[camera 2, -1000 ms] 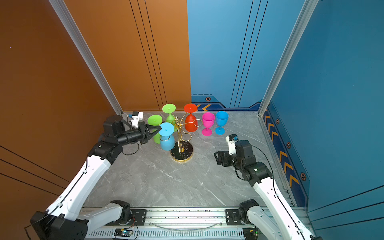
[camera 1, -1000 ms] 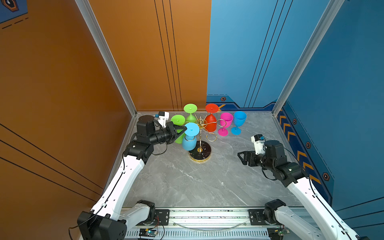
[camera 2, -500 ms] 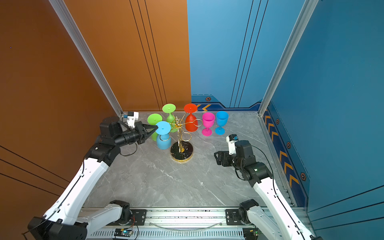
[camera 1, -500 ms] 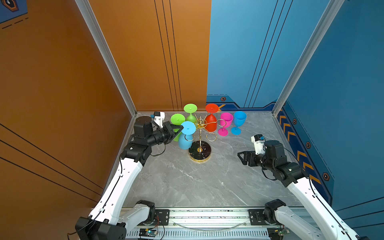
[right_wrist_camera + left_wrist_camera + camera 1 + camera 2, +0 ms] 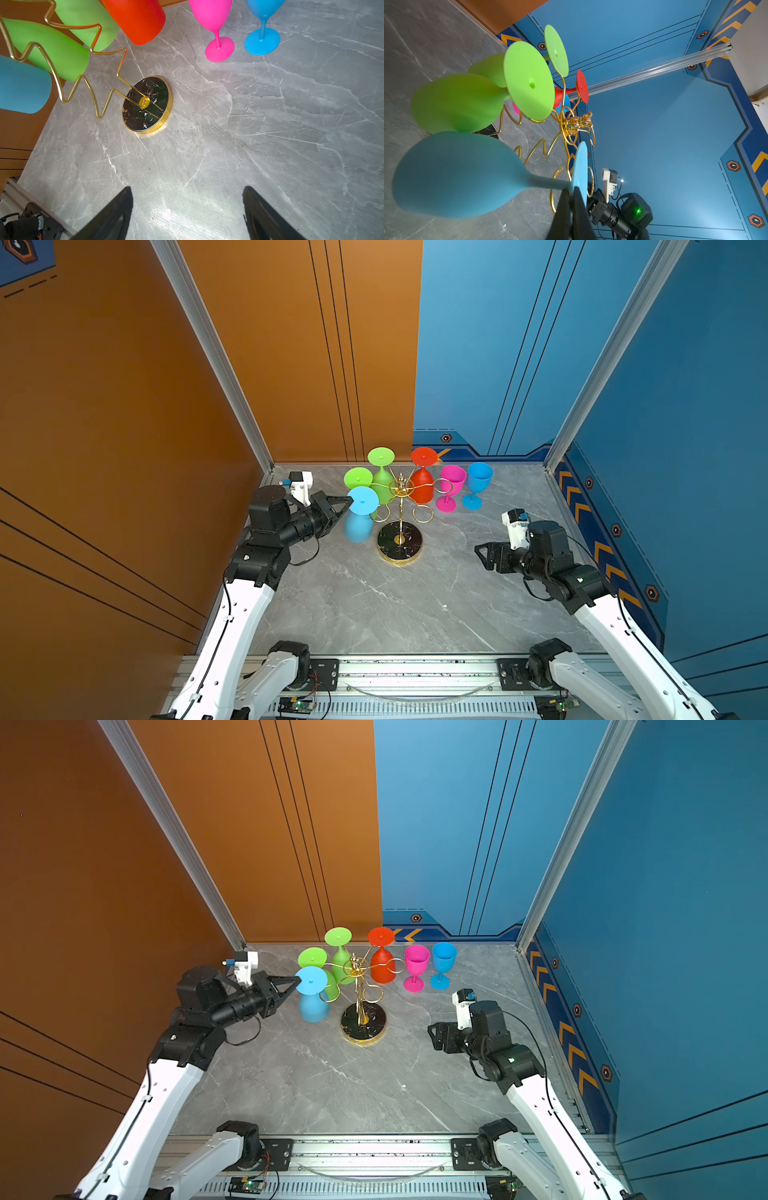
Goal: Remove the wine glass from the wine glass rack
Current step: 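Pull the cyan glass off the rack toward the robot with the left gripper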
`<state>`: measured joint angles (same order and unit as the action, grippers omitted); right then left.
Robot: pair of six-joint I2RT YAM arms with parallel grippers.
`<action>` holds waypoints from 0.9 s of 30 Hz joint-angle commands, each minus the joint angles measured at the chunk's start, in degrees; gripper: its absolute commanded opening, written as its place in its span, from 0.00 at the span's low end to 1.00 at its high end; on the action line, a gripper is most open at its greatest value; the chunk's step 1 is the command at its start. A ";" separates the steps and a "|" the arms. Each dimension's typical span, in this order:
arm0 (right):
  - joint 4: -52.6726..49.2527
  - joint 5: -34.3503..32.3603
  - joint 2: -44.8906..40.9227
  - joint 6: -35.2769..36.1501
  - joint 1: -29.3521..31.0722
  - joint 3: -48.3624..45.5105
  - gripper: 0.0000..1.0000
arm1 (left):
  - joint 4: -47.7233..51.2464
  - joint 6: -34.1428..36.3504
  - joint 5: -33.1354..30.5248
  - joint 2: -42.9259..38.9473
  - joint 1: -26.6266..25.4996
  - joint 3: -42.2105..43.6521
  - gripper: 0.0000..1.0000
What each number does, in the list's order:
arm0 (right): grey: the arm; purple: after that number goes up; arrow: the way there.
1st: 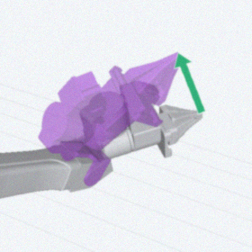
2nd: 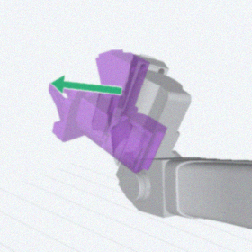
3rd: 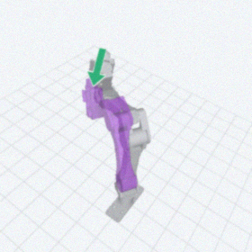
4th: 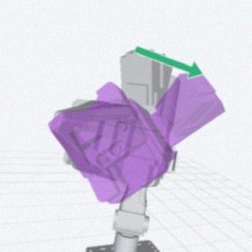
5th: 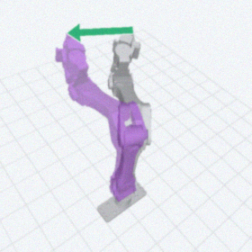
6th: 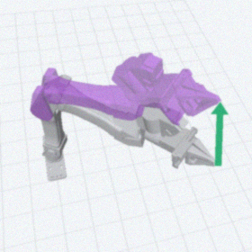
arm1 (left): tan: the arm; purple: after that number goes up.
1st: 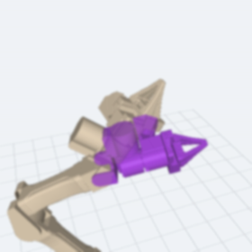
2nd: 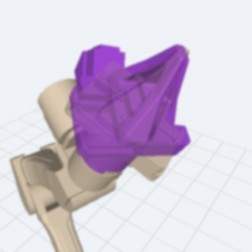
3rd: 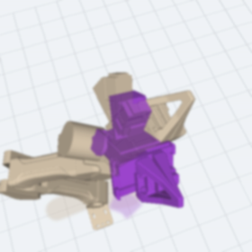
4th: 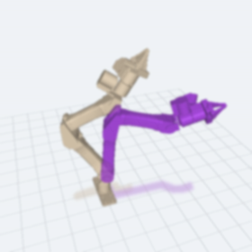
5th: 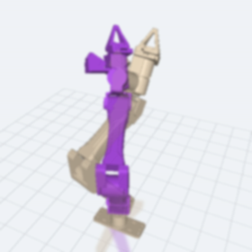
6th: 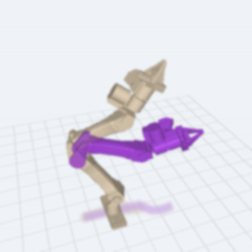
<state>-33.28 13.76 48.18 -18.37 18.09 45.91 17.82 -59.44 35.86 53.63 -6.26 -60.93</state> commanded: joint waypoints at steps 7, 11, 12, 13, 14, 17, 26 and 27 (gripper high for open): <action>1.11 0.78 -1.31 -1.23 0.69 -1.26 0.84 | 5.46 3.74 4.93 -4.60 3.35 0.50 0.00; 1.11 0.74 -1.31 -1.36 0.72 -1.27 0.84 | 9.45 6.49 8.29 -5.67 4.46 -0.56 0.00; 1.11 0.83 -1.25 -1.48 0.82 -1.26 0.84 | 9.81 6.98 9.31 -5.96 4.60 -0.60 0.00; 1.11 0.83 -1.34 -1.58 0.85 -1.26 0.84 | 9.97 7.35 10.57 -6.24 4.72 -0.53 0.00; 1.11 0.84 -1.34 -1.68 0.96 -1.26 0.84 | 10.08 7.62 11.73 -6.42 4.68 -0.44 0.00; 1.11 0.75 -1.34 -1.68 1.10 -1.28 0.84 | 10.64 8.15 15.22 -6.68 4.68 -0.34 0.00; 0.94 0.75 -0.58 -1.76 1.47 -0.91 0.84 | 10.60 9.52 22.29 -6.78 3.54 0.93 0.00; 0.98 0.71 -0.53 -1.76 1.57 -0.91 0.84 | 10.57 9.60 22.27 -6.85 3.03 1.14 0.00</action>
<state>-32.77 13.80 47.77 -19.42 19.20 45.15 28.16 -51.57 54.28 47.44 -2.33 -60.49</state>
